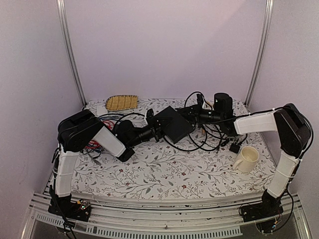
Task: Pull the plug from the switch port
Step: Pull the connector from the switch port.
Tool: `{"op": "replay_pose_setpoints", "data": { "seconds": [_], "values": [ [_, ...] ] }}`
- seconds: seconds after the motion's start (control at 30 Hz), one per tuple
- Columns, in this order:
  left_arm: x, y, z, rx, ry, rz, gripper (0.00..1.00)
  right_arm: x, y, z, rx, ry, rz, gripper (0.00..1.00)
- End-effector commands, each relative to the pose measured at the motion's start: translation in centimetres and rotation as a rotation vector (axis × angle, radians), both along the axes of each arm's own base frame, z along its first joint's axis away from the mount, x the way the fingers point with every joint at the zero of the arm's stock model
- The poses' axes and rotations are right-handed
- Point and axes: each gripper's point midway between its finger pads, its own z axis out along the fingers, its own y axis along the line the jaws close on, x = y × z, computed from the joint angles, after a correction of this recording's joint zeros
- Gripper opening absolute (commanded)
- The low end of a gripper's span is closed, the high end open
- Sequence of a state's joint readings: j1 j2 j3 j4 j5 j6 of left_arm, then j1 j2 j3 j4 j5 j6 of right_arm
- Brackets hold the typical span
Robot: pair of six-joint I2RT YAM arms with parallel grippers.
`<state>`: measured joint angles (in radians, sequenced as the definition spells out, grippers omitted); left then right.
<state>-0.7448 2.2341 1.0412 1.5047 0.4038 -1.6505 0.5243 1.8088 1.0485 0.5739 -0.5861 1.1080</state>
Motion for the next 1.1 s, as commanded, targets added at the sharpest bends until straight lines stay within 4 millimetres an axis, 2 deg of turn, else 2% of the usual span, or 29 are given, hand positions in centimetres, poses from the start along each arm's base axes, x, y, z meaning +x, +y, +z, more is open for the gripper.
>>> {"op": "replay_pose_setpoints", "data": {
  "seconds": [0.0,0.27,0.63,1.07],
  "values": [
    [-0.6,0.9,3.2,-0.104,-0.095,0.008,0.0,0.9,-0.1,0.6,0.009,-0.036,-0.006,0.01],
    [-0.6,1.9,3.2,-0.118,-0.088,0.049,0.0,1.5,-2.2,1.0,0.038,-0.027,-0.052,0.01],
    [-0.6,3.5,3.3,-0.105,-0.087,0.13,0.0,2.4,-6.3,1.8,0.07,-0.026,-0.147,0.01],
    [-0.4,4.4,3.1,-0.103,-0.072,0.185,0.0,2.1,-7.2,1.9,0.072,-0.029,-0.177,0.02]
  ]
}}
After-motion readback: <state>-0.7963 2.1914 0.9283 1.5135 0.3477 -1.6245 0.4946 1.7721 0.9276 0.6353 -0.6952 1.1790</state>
